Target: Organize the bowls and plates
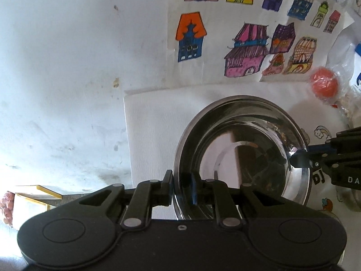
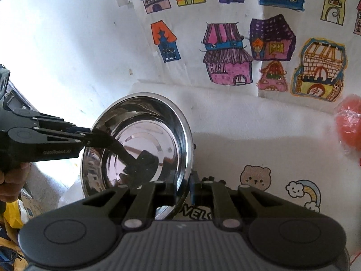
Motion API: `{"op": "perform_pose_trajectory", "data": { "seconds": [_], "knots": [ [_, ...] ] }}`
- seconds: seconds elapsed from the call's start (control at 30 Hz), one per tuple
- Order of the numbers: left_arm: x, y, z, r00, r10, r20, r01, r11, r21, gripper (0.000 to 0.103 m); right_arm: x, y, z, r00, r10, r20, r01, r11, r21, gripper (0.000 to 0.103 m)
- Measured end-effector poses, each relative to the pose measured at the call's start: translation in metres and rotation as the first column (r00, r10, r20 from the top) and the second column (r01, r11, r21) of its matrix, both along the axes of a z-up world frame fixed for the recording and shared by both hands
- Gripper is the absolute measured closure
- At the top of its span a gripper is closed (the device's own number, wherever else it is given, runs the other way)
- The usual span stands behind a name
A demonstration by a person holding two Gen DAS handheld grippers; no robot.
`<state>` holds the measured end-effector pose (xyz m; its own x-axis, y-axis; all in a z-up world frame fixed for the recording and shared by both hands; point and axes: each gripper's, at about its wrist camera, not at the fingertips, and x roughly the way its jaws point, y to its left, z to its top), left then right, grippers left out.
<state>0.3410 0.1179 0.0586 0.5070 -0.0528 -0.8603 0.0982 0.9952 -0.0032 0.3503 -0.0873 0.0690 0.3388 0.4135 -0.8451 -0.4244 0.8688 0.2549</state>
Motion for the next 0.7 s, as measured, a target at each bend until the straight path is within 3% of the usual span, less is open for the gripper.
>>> {"op": "perform_pose_trajectory", "data": {
  "seconds": [0.57, 0.7],
  "knots": [
    [0.0016, -0.0062, -0.0087, 1.000, -0.001, -0.017, 0.001, 0.999, 0.046, 0.084, -0.0063, 0.0038, 0.0054, 0.999, 0.022, 0.028, -0.021, 0.999, -0.034, 0.090],
    [0.0007, -0.0093, -0.0042, 1.000, 0.003, 0.010, -0.004, 0.998, 0.067, 0.084, -0.0077, 0.0072, 0.0073, 0.997, 0.030, 0.065, -0.026, 0.998, -0.063, 0.087]
  ]
}}
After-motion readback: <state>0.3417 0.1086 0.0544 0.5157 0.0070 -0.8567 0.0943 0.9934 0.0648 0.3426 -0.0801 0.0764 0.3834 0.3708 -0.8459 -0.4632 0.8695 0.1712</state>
